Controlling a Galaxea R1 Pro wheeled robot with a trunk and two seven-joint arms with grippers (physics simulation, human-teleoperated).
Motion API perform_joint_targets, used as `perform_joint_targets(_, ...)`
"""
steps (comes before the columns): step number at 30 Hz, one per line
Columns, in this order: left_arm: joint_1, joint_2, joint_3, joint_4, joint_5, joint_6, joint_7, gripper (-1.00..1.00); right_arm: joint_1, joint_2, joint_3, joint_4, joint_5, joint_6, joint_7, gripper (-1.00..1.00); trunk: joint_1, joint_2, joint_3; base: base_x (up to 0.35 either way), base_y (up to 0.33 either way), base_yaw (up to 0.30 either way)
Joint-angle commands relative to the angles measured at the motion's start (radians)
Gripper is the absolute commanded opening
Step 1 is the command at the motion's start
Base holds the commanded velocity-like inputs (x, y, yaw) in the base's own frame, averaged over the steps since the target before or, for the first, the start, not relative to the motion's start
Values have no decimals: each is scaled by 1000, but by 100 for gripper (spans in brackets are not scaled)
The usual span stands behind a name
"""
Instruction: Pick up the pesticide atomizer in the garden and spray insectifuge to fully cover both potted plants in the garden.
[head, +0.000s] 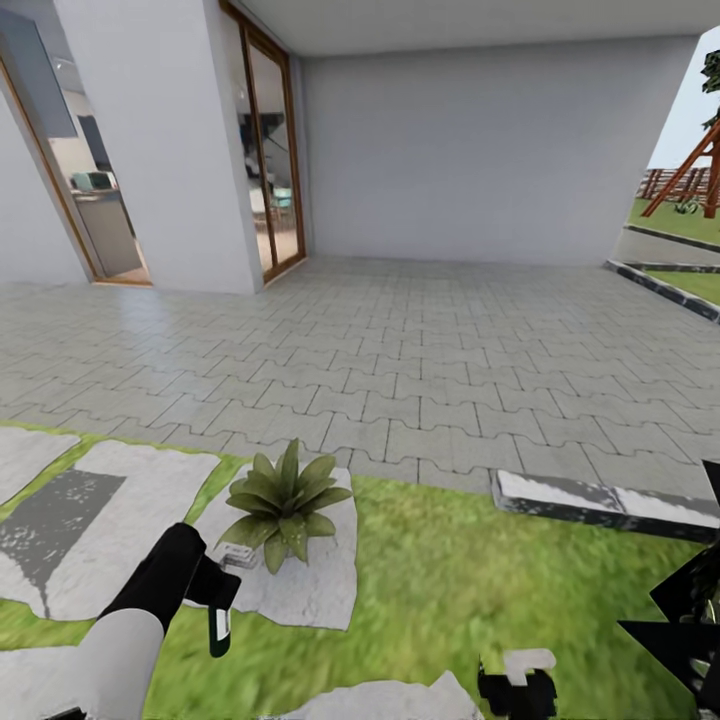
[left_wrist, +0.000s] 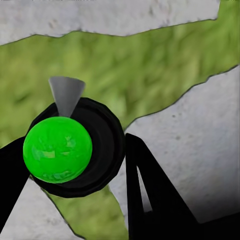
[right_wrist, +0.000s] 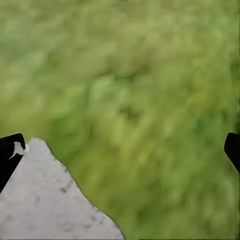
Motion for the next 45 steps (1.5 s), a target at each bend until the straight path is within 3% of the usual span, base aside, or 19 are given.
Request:
perform_joint_targets(1,-1,-2,4,-1,-10,2,-10,-100,0,0,-8,-31,9,-2,-3,100,0,0,-3,0,0,0)
perform_joint_targets(5,-5,-6,4,-1,-10,2,-10,-100,-1,0,-9,-186,4,2,-1,100,0,0,-9,0,0,0)
perform_joint_targets(11,-7,-7,4,-1,-9,2,-10,-100,-2,8,-7,-322,2,4,0,100,0,0,-17,0,0,0)
perform_joint_targets(19,-7,-10,4,-4,-8,54,-10,-100,-2,3,-5,-329,6,1,0,100,0,0,-18,181,91,0)
perform_joint_targets(26,1,-9,3,-27,-8,57,-10,-100,-2,3,-5,-286,5,1,-2,100,0,0,-17,55,47,-131)
perform_joint_targets(35,7,-5,3,-49,-9,57,-10,-100,-2,4,-5,-281,5,1,-2,100,0,0,-12,-110,213,-254)
perform_joint_targets(45,10,-9,0,-32,-3,58,-16,-100,-2,7,-4,-281,5,1,-2,100,0,0,-12,-116,145,-48)
